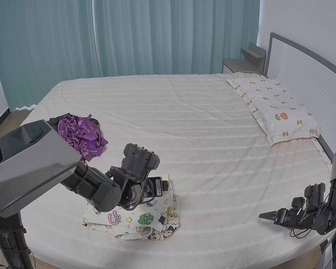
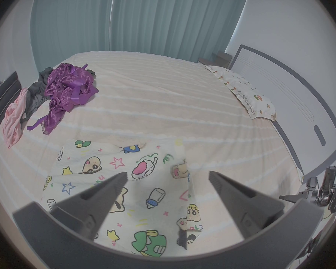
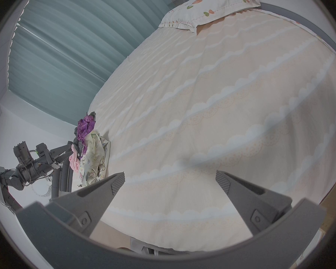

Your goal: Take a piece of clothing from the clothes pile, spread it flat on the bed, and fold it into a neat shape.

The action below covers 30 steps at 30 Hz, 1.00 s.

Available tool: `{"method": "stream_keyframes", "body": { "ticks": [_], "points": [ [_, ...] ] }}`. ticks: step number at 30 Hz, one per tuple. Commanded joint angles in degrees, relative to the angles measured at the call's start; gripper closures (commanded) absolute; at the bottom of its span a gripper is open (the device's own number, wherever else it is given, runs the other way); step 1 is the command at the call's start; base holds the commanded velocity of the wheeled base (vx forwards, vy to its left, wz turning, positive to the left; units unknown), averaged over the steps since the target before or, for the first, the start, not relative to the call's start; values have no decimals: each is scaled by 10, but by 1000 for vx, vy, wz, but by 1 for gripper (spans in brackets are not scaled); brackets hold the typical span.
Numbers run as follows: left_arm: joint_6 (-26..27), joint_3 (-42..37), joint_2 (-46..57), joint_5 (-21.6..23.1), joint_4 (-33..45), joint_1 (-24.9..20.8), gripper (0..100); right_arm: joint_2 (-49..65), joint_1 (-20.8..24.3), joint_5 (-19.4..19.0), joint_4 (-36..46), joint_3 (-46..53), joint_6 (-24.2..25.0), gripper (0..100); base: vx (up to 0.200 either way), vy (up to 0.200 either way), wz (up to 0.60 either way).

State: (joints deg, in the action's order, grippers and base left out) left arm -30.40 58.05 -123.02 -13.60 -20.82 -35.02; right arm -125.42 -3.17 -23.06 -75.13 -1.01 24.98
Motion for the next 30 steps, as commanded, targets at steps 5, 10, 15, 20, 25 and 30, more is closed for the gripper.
{"method": "stream_keyframes", "body": {
  "ticks": [5, 10, 15, 20, 25, 30],
  "points": [
    [-31, -72, 75, 2, -2, 0, 0, -1, 1, -1, 0, 10, 0, 0, 0, 0, 0],
    [-62, -138, 119, 8, -15, 0, 0, -1, 1, 0, 1, 10, 0, 0, -80, 0, 0],
    [-84, -192, 145, 25, -36, 6, 0, 0, 1, 1, 1, 10, 0, 0, -160, 0, 0],
    [-123, -210, 151, 34, -39, 13, 0, -1, 1, 1, 2, 10, 0, 0, 0, 0, 0],
    [-125, -212, 154, 71, -39, 43, 0, 0, 1, 8, 1, 10, 0, 0, 0, 0, 0],
    [-134, -228, 164, 109, -42, 73, 0, 2, 1, 8, 0, 10, 0, 0, 0, 160, 0]
  ]
}}
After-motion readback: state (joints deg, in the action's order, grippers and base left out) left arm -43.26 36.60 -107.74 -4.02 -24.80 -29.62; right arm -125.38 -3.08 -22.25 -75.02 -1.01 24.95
